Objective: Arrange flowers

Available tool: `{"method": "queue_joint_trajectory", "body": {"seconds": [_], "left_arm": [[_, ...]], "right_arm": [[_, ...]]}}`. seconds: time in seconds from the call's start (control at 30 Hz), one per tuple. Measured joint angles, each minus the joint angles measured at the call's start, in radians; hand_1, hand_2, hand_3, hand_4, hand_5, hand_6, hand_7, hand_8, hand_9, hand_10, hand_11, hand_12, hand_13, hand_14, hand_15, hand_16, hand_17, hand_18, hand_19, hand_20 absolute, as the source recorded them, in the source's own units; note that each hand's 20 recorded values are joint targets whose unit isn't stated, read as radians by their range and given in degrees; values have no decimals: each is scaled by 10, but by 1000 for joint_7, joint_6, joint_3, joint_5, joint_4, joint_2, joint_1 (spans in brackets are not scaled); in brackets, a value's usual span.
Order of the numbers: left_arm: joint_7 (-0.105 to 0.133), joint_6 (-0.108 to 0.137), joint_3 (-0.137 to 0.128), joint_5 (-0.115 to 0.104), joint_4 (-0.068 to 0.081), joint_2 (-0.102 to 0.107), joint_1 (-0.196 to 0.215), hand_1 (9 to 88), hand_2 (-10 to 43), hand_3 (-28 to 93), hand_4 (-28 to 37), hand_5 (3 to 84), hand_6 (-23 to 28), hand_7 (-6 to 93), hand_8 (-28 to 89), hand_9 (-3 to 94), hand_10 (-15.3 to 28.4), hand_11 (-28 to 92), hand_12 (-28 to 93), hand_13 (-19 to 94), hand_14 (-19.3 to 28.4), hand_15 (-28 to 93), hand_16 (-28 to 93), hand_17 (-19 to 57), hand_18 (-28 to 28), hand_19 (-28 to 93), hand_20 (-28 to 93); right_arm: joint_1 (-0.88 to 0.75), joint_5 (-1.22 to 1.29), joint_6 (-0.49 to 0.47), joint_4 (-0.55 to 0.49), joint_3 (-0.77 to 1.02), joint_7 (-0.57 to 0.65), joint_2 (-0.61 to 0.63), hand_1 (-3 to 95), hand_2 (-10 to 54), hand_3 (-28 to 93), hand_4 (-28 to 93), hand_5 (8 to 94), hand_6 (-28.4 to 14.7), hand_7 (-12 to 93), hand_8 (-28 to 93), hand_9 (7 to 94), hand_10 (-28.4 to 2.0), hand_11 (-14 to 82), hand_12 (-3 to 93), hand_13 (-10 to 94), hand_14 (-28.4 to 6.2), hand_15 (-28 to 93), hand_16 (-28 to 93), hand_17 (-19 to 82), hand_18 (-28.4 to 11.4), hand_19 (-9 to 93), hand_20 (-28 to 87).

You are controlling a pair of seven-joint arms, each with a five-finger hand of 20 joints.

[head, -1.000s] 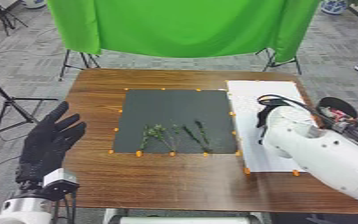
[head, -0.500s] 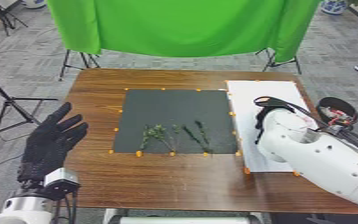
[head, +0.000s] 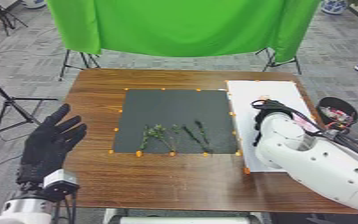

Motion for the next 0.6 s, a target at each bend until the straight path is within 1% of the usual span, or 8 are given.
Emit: {"method": "queue_joint_trajectory", "body": {"seconds": [0.03,0.1,0.17,0.27,0.3,0.4,0.6], "left_arm": [[3,0,0,-1,0,1,2,299,71,648,-206,355,90,104,-81,313,191,290,105,199,259,559,-124,-79,258,513,46],[8,0,0,-2,0,3,5,299,71,648,-206,355,90,104,-81,313,191,290,105,199,259,559,-124,-79,258,513,46],[13,1,0,-3,0,5,8,300,71,648,-206,355,90,104,-81,313,190,291,105,199,258,558,-124,-79,258,513,46],[22,1,0,-7,0,10,11,300,70,648,-205,355,90,105,-80,313,191,290,105,199,259,558,-124,-79,258,512,46],[24,1,0,-8,0,12,11,301,71,647,-206,355,90,105,-80,313,191,290,105,199,259,558,-124,-79,258,513,46],[24,1,0,-7,0,14,10,301,71,647,-205,355,90,104,-81,313,191,289,105,199,258,557,-124,-79,257,512,46],[16,1,2,-1,1,13,2,301,69,648,-204,355,90,104,-80,314,191,289,105,199,258,557,-123,-79,257,512,46]], "right_arm": [[0,-1,0,-4,-1,2,1,526,-94,734,-230,679,-53,217,50,815,-140,164,237,836,-79,476,153,606,-106,932,-127],[-3,3,-11,-13,6,9,0,479,-93,759,-213,610,-68,203,-68,761,-174,210,175,815,-92,493,138,601,-111,932,-160],[-19,27,-57,-23,47,14,-5,459,-94,765,-211,563,-83,188,-94,725,-197,211,154,795,-104,503,132,592,-117,932,-183],[-31,80,-166,-31,107,19,-16,451,-95,762,-212,529,-102,169,-92,698,-210,206,151,784,-111,507,127,587,-120,932,-199],[-27,88,-188,-31,109,19,-17,447,-95,761,-212,523,-105,164,-91,690,-214,203,150,781,-112,508,125,587,-120,932,-204],[-5,90,-188,-30,85,19,-20,444,-95,762,-213,510,-108,155,-86,673,-222,193,145,774,-117,513,120,586,-119,932,-222],[22,84,-150,-23,58,14,-29,435,-95,756,-213,501,-107,149,-83,668,-223,190,144,770,-120,516,113,586,-120,932,-244]]}}
